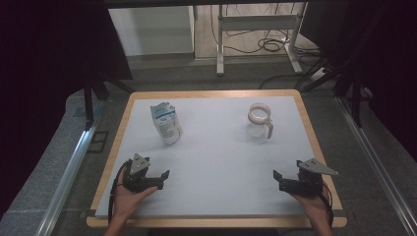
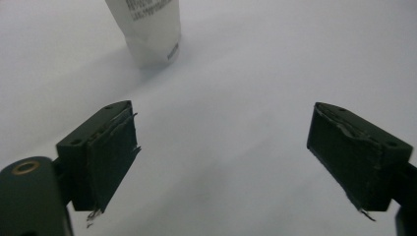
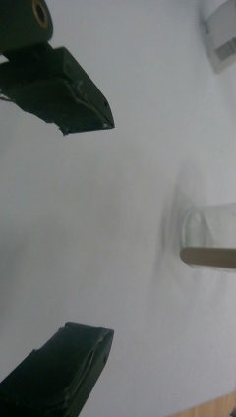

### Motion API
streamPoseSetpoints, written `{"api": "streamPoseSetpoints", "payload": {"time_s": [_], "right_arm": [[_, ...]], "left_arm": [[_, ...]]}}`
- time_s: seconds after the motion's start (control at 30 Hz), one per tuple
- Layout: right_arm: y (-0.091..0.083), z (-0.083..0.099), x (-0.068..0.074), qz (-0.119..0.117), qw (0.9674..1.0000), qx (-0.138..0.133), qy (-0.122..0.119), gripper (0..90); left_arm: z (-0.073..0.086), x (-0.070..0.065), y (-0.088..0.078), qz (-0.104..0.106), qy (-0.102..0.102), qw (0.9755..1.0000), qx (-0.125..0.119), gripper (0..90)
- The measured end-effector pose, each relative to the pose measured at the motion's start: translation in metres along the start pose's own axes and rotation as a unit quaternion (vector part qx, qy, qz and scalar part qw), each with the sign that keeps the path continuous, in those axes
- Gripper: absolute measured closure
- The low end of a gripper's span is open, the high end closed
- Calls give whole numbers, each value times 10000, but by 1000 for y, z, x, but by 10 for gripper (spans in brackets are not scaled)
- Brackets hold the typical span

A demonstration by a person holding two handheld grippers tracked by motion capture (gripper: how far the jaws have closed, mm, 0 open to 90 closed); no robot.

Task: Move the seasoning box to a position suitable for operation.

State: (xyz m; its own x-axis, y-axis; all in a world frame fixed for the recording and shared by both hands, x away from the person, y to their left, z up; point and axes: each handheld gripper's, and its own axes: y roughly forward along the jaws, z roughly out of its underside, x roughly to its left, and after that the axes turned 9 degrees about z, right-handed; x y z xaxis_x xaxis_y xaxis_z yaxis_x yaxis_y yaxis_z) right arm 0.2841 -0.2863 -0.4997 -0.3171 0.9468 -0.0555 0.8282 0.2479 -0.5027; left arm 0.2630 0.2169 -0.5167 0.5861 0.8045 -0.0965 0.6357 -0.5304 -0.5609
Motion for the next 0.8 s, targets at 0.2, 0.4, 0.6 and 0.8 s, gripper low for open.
{"api": "streamPoseSetpoints", "payload": {"time_s": [0.2, 0.4, 0.6, 0.8], "right_arm": [[0, -6, -2, -35, 10000, -35, 71, 72], [-2, -1, 2, -81, 9999, -14, 124, 92], [-7, -1, 3, -212, 9997, -53, 97, 93], [3, -37, 0, -413, 9989, -207, 91, 92]], "left_arm": [[-7, -1, 2, 239, 26, 9997, -30, 124], [-19, -5, 11, 406, 0, 9991, 74, 130], [-19, -7, 4, 478, -139, 9987, 46, 131], [-21, -3, 5, 711, -225, 9972, 21, 137]]}}
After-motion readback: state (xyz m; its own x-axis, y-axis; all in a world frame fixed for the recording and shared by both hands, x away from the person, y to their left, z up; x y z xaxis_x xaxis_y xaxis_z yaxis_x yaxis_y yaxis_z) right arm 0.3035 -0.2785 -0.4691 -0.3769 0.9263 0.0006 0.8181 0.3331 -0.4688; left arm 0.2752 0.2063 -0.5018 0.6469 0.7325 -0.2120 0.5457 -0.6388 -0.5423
